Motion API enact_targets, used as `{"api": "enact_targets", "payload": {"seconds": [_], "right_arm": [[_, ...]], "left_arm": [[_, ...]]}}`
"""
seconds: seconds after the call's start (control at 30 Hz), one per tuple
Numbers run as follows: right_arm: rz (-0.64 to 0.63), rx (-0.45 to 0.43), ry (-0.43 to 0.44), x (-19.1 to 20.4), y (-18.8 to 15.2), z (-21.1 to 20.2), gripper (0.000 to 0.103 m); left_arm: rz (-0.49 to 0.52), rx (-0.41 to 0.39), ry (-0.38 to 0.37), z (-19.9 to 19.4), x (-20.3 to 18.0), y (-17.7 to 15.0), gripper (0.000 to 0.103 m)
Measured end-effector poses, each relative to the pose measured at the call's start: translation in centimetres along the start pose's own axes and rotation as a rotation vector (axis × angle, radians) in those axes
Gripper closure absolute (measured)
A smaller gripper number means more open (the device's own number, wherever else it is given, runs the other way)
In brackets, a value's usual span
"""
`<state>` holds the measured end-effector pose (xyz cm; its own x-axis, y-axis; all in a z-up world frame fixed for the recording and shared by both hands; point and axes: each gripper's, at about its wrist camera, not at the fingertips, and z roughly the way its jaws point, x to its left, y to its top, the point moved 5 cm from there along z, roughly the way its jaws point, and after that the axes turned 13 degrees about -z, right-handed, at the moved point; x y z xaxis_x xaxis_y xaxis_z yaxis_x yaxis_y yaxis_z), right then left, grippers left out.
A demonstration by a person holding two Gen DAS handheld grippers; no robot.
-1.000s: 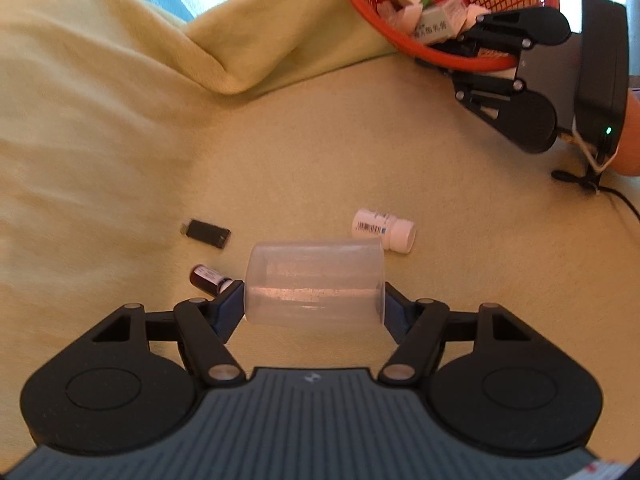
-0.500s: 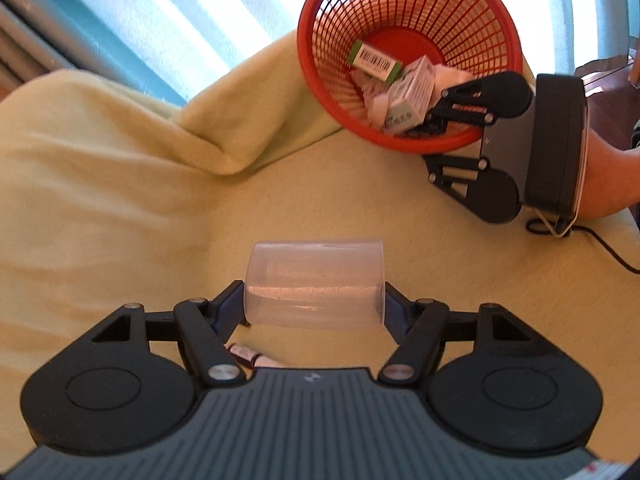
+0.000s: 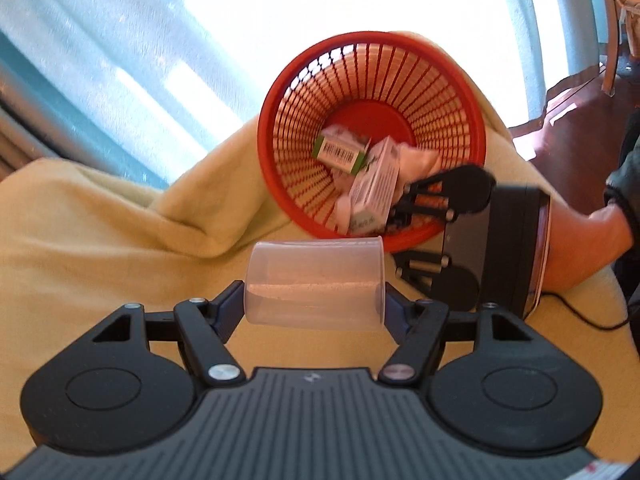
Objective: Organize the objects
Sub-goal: 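Carry the clear cup with the left gripper and release it into the wastebasket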
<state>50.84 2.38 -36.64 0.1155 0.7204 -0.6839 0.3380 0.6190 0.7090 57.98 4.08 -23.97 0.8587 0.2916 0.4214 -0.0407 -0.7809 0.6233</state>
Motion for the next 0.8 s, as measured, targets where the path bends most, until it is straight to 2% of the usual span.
{"api": "enact_targets", "payload": {"seconds": [0.27,0.43,0.53,0.67,0.8], "right_arm": [[0.001,0.000,0.000,0.0,0.0,0.0,0.100],[0.004,-0.001,0.002,0.0,0.1,0.0,0.101],[0.003,0.000,0.004,0.0,0.2,0.1,0.101],[0.011,-0.002,0.004,0.0,0.3,0.1,0.101],[0.011,-0.002,0.002,0.0,0.3,0.1,0.101]], "left_arm": [[0.030,-0.088,-0.069,1.7,-2.3,5.2,0.036],[0.027,-0.141,-0.112,4.7,-4.0,8.6,0.035],[0.046,-0.195,-0.105,6.3,-5.3,10.1,0.029],[0.035,-0.222,-0.105,6.1,-5.3,10.7,0.029],[0.012,-0.191,-0.073,5.2,-3.7,9.3,0.029]]}}
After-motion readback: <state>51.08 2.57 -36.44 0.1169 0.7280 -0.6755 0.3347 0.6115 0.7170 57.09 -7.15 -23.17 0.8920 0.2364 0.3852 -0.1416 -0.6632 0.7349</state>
